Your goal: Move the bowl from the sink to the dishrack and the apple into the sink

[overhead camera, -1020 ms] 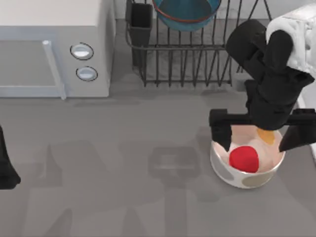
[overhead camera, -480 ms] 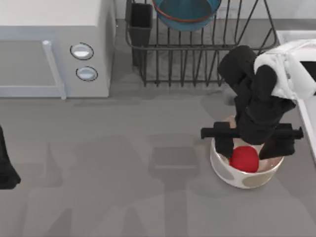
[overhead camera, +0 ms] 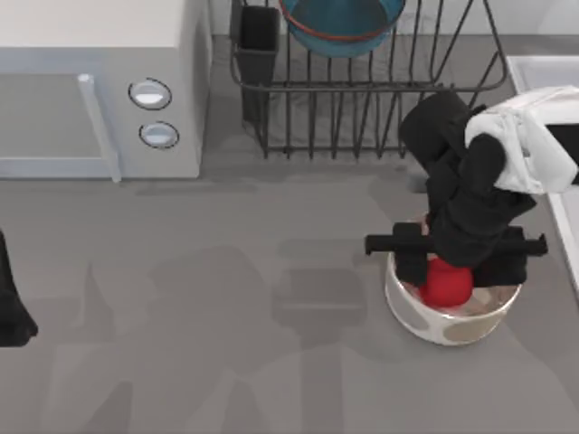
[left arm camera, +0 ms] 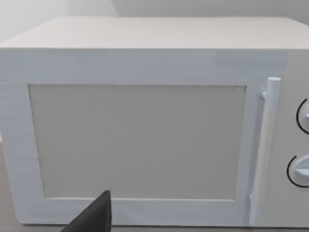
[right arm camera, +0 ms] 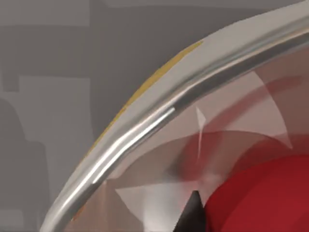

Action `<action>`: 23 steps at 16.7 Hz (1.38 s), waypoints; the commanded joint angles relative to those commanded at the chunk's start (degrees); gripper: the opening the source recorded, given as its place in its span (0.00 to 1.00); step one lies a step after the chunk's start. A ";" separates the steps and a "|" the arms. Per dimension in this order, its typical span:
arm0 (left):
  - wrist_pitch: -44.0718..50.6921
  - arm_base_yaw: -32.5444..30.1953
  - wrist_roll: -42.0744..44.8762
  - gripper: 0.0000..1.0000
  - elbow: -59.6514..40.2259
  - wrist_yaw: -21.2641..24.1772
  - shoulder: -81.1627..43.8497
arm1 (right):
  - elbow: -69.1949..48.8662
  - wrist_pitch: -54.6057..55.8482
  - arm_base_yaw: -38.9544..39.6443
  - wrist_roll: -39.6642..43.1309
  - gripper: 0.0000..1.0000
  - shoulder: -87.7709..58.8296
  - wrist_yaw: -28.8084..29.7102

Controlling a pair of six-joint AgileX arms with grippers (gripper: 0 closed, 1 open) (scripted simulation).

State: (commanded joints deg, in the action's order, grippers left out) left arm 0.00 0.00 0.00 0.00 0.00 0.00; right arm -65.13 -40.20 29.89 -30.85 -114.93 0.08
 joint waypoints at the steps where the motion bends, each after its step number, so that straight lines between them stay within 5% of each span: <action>1: 0.00 0.00 0.00 1.00 0.00 0.00 0.00 | 0.00 0.00 0.00 0.00 0.92 0.00 0.00; 13: 0.00 0.00 0.00 1.00 0.00 0.00 0.00 | 0.00 0.00 0.00 0.00 0.02 0.00 0.00; 23: 0.00 0.00 0.00 1.00 0.00 0.00 0.00 | -3.95 -0.94 -0.94 0.59 0.00 4.08 1.14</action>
State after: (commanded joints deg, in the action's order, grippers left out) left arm 0.00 0.00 0.00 0.00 0.00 0.00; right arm -69.09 -41.14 28.96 -30.26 -110.85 1.23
